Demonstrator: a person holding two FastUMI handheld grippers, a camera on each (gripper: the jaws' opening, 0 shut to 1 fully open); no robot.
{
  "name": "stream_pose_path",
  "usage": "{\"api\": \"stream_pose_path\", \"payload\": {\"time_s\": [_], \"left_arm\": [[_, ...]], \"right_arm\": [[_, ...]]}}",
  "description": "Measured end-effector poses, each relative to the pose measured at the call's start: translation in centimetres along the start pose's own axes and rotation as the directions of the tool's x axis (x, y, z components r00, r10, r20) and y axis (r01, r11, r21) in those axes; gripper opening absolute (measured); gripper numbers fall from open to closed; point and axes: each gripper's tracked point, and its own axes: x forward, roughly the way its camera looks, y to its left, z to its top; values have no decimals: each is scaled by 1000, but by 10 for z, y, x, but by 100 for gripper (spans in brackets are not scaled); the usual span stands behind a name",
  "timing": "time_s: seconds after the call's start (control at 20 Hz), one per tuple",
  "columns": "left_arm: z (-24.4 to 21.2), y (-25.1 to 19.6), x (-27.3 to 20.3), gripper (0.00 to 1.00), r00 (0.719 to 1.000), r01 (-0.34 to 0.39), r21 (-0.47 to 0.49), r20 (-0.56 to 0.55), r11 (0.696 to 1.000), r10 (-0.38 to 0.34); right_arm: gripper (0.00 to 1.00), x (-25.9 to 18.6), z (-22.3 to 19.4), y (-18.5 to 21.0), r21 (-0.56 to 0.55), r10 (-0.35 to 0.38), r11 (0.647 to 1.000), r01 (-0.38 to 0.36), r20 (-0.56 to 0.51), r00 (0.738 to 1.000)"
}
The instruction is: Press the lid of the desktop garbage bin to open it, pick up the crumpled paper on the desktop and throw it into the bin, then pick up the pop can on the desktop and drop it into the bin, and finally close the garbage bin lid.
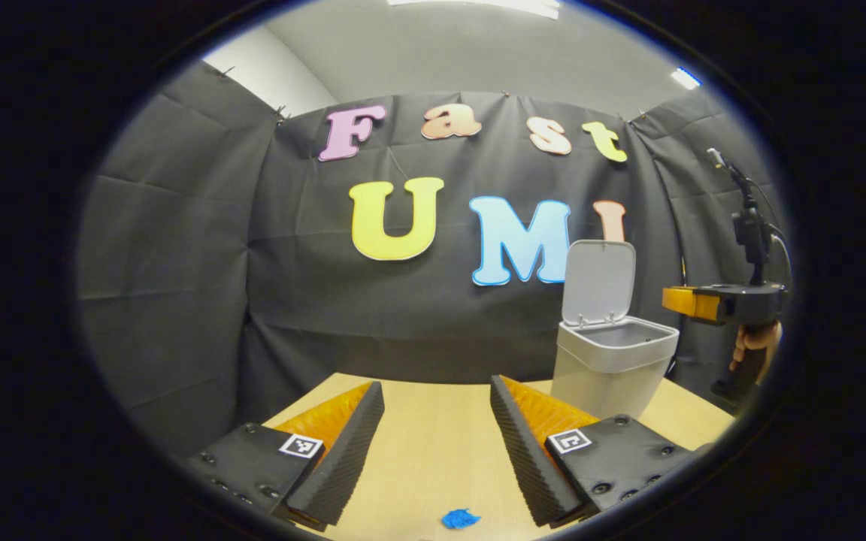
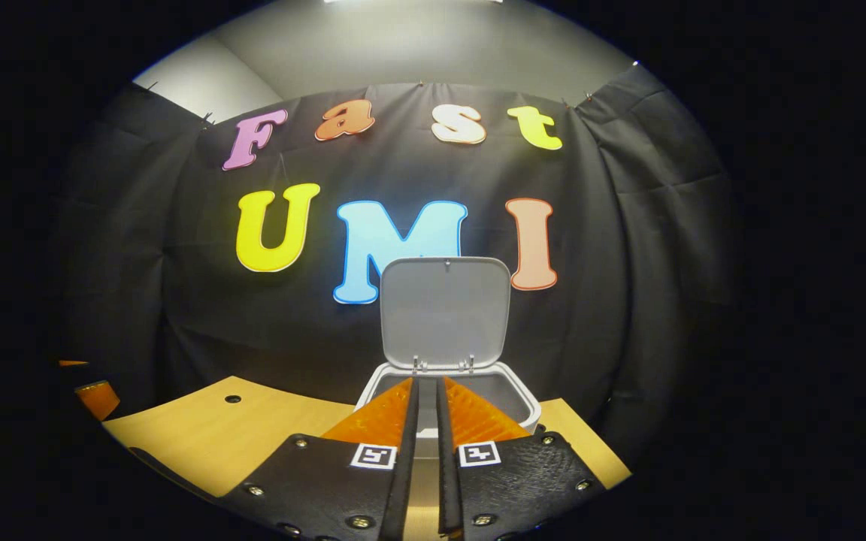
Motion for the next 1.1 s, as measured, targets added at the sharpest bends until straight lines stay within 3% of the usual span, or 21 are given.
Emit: {"api": "stream_pose_path", "payload": {"time_s": [0.4,0.5,0.6,0.7,0.75,0.9,1.1], "left_arm": [[-16,-2,-4,95,999,30,19,-31,999,-30],[-29,-2,-4,95,998,39,17,-55,999,-38],[-47,-3,-5,93,995,48,12,-90,999,-47],[-69,-2,-5,95,990,56,16,-132,998,-54],[-81,-3,-5,95,986,63,17,-156,998,-60],[-123,-7,-4,93,968,85,5,-236,996,-82],[-190,-11,3,96,920,109,-31,-375,994,-113]], "right_arm": [[48,-25,-58,23,26,52,998,-49,-139,989],[49,-31,-66,28,29,60,998,-57,-151,987],[64,-39,-69,30,29,59,998,-55,-154,986],[68,-44,-70,33,27,57,998,-53,-156,986],[68,-47,-70,34,26,57,998,-54,-154,986],[84,-56,-64,36,14,48,999,-46,-135,990],[96,-66,-56,34,-20,23,999,-26,-115,993]]}}
